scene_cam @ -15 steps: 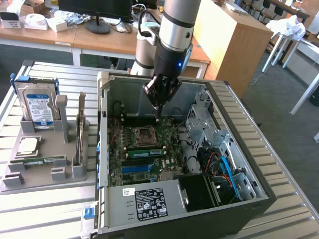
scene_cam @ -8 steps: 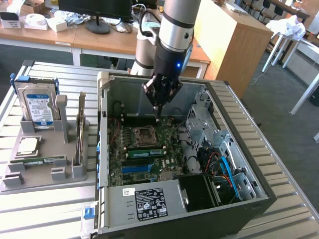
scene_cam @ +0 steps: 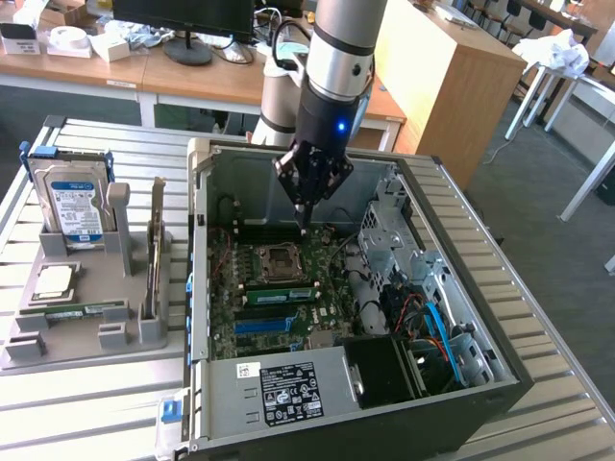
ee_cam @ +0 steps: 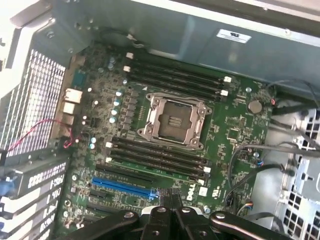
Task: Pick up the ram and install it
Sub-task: 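Press down the ram until it locks into place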
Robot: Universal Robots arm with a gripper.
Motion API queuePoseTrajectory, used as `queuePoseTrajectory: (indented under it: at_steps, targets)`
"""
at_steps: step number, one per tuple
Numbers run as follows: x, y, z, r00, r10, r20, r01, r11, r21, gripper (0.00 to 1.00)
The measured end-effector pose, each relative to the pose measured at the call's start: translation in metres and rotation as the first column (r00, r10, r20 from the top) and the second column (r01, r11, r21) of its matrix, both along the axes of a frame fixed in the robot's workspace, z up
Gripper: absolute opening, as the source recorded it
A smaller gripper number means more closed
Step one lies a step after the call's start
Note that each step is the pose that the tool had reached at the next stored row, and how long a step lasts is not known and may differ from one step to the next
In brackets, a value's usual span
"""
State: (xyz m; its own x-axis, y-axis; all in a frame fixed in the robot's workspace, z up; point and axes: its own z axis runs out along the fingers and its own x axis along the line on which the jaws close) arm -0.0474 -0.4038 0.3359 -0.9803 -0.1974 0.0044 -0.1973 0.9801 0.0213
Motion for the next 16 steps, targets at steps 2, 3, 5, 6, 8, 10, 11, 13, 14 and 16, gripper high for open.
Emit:
queuePoseTrajectory:
  at_steps: [2, 3, 5, 6, 8, 10, 11, 13, 14, 16]
  targets:
    - [0.0, 0.0, -0.0002, 0.9996, -0.027, 0.0, 0.027, 0.9996, 0.0, 0.1]
    - [0.0, 0.0, -0.0003, 0.9992, -0.04, 0.0, 0.04, 0.9992, 0.0, 0.1]
    - [0.0, 0.0001, -0.0005, 0.9979, -0.065, 0.0, 0.065, 0.9979, 0.0001, 0.1]
    - [0.0, 0.0002, -0.0005, 0.997, -0.077, 0.0, 0.077, 0.997, 0.0001, 0.1]
    - [0.0, 0.0003, -0.0006, 0.9951, -0.099, 0.0, 0.099, 0.9951, 0.0001, 0.1]
    - [0.0, 0.0003, -0.0006, 0.9946, -0.104, 0.0, 0.104, 0.9946, 0.0, 0.1]
    - [0.0, 0.0003, -0.0006, 0.9945, -0.104, 0.0, 0.104, 0.9945, 0.0, 0.1]
    - [-0.0001, 0.0003, -0.0006, 0.9945, -0.104, 0.0002, 0.104, 0.9945, 0.0001, 0.1]
    - [-0.0003, 0.0003, -0.0006, 0.9945, -0.104, 0.0004, 0.104, 0.9945, 0.0001, 0.1]
    - [-0.0009, 0.0003, -0.0006, 0.9945, -0.105, 0.0008, 0.105, 0.9945, 0.0001, 0.1]
